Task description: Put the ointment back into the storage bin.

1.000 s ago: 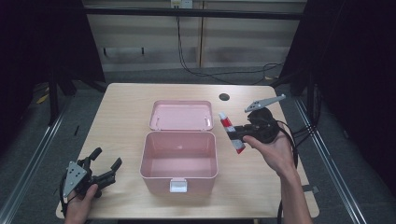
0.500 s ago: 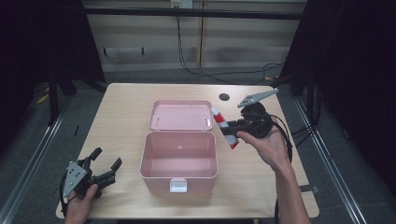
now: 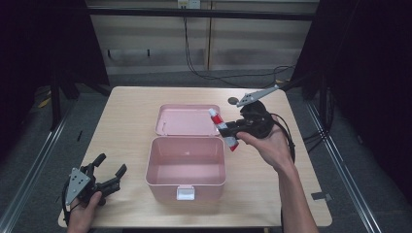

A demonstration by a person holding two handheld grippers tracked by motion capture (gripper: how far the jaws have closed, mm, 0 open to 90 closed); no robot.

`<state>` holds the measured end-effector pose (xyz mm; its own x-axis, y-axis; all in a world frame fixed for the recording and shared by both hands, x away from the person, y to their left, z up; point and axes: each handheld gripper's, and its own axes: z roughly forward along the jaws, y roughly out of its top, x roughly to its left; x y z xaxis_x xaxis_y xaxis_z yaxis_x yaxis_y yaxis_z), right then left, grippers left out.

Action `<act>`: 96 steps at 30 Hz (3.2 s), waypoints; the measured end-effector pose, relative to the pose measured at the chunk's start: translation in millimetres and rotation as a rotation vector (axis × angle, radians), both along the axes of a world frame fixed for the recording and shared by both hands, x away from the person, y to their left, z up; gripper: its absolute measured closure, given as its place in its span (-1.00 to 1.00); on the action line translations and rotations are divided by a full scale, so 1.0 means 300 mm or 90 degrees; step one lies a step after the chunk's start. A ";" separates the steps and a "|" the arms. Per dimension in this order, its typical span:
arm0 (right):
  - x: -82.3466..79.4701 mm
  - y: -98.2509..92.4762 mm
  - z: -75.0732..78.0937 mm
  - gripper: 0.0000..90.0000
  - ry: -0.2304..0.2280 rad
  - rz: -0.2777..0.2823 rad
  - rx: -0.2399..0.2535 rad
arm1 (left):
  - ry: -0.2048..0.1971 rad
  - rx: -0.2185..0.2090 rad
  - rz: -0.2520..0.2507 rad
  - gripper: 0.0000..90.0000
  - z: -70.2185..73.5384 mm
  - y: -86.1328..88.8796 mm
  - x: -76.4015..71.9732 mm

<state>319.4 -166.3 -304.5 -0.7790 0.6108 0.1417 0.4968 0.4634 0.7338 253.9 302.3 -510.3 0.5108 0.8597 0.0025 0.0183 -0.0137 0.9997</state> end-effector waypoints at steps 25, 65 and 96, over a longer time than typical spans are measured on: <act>0.057 0.225 0.009 0.59 -0.019 0.120 -0.091 | 0.000 0.002 0.000 -0.65 0.000 0.001 0.000; 0.098 0.444 -0.201 0.59 0.036 0.251 -0.285 | 0.000 0.001 0.000 -0.65 0.000 0.001 0.000; 0.111 0.536 -0.381 0.59 0.064 0.322 -0.422 | 0.000 0.002 -0.001 -0.65 0.000 0.001 0.000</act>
<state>352.9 -5.3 -418.6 -0.9842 0.1725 -0.0397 0.1617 0.9674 0.1949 253.8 302.7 -510.3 0.5118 0.8591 0.0044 0.0188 -0.0163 0.9997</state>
